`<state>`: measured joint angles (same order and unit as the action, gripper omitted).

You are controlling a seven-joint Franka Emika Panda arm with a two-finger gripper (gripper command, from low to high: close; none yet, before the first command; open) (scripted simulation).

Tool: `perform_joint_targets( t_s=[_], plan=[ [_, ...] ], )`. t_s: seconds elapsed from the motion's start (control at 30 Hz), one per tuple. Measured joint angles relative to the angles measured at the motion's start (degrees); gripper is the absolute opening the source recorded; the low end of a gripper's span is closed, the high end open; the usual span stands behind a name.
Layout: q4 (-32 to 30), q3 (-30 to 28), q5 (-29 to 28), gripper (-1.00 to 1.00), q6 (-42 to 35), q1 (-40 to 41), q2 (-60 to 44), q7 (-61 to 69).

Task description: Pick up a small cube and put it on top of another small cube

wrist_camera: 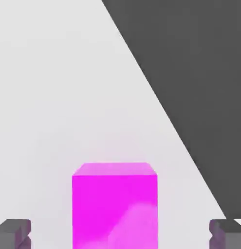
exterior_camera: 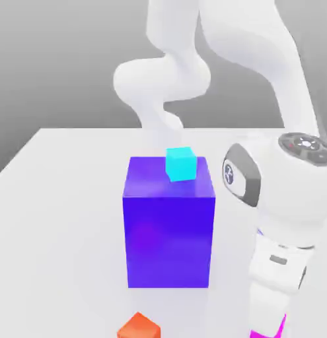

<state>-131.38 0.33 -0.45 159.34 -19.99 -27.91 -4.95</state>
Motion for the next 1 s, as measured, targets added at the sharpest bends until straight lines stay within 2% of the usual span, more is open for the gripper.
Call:
perform_joint_targets(
  t_s=[0.23,0.37,0.6,0.77,0.87,0.97,1.0],
  plan=[
    [0.1,0.0,-0.1,-1.00,0.3,0.0,-0.5,0.0],
    [-1.4,0.1,0.1,-1.00,-5.1,0.1,6.4,0.1],
    [-14.0,8.5,0.1,-1.00,-6.7,-6.1,20.4,4.8],
    [-24.1,13.5,2.5,-1.00,-6.7,-15.7,30.6,10.5],
    [-25.5,13.5,0.5,-1.00,-2.4,-16.0,27.8,9.8],
    [-25.4,11.9,-4.0,-1.00,3.3,-16.5,21.8,6.6],
    [-25.4,11.3,-5.2,1.00,4.6,-16.9,20.4,5.7]
  ],
)
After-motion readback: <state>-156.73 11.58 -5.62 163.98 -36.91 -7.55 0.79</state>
